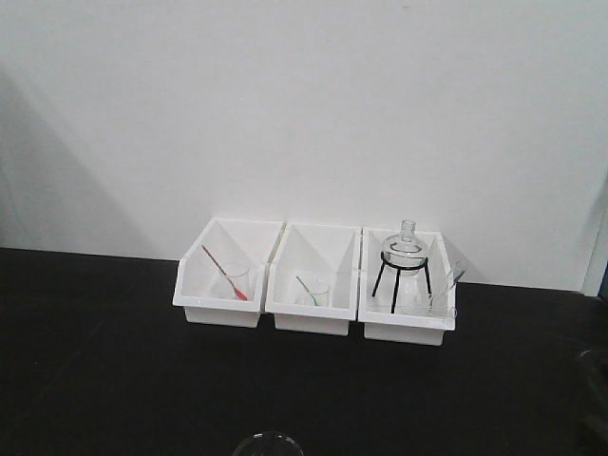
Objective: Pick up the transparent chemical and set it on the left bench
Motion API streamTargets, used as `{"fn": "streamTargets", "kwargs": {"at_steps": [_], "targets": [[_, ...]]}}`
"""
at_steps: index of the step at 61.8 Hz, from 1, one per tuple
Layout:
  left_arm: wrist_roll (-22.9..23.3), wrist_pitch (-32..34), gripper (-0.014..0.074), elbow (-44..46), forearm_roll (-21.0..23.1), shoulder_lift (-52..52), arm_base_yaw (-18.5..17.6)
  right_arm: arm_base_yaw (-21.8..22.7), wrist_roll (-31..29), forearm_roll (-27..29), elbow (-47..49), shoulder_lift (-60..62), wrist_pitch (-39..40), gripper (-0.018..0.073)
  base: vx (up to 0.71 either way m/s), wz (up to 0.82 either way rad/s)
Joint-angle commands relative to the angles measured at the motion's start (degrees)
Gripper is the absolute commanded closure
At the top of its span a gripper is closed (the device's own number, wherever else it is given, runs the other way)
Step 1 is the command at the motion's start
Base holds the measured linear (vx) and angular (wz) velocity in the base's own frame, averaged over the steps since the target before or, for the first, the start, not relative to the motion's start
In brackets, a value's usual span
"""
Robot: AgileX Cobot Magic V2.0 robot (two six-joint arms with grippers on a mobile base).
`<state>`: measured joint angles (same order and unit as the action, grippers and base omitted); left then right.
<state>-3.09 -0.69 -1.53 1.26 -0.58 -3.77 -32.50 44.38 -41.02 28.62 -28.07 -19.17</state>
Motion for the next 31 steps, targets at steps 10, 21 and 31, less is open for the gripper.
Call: {"fn": "streamTargets", "kwargs": {"at_steps": [10,21,31], "targets": [[0.4,4.5,0.0600,-0.9,0.0,-1.1,-0.1,22.7,-35.3,24.0,-8.1,18.6,5.5,0.0544,0.00,0.00],[0.4,4.5,0.0600,-0.9,0.0,-1.1,-0.1,30.7,-46.6,33.1,-21.0,29.5,7.6,0.0569,0.00,0.00],[0.4,4.5,0.0600,-0.9,0.0,-1.1,-0.1,31.5,-37.5,35.1,-30.8,28.8,14.2,0.0567,0.00,0.00]]}}
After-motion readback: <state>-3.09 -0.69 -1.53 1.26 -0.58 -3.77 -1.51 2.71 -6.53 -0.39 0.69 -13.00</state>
